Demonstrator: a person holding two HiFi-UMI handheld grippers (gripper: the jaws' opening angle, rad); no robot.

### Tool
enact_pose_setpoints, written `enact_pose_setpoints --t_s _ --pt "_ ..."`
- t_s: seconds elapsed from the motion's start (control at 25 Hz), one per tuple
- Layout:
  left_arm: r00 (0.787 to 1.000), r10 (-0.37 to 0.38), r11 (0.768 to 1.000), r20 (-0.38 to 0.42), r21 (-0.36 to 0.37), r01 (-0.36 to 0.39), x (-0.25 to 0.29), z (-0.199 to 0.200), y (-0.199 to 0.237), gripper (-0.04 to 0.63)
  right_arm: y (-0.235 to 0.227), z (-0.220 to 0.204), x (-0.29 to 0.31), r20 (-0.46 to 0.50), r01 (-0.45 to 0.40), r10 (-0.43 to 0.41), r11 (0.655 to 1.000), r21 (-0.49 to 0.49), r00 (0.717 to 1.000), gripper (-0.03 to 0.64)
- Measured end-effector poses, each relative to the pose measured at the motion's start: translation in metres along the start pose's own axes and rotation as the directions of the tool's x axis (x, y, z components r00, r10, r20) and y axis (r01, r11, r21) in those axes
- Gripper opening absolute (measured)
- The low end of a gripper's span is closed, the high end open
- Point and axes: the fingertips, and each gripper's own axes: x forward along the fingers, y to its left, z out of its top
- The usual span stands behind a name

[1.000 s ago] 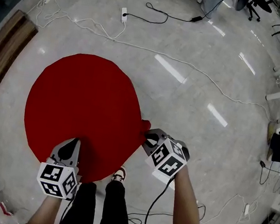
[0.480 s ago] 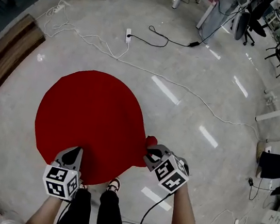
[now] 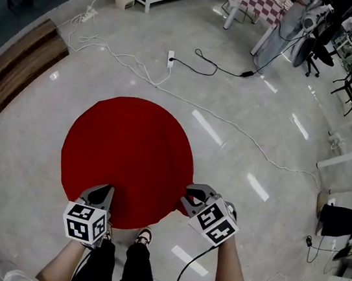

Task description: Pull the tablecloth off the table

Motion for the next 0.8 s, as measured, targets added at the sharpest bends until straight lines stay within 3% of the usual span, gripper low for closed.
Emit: enact_pose_setpoints --t_s 0.48,0.64,0.8 --pt "0.998 -0.058 0.997 0.033 -0.049 0.060 -0.025 0.008 0.007 0.024 0.016 0.066 -0.012 0.079 0.057 -0.055 0.998 -0.030 0.995 0.029" --pt "0.996 -0.089 0.995 0.019 -0.048 0.090 -0.026 0.007 0.004 0.127 0.017 0.079 -0.018 0.109 0.071 -0.070 0.997 -0.010 0.992 0.029" --pt "0.994 -0.106 0.994 -0.010 0.006 0.107 -0.022 0.001 -0.003 0.174 0.020 0.093 -0.028 0.154 0.083 -0.081 0.997 -0.006 0.985 0.029"
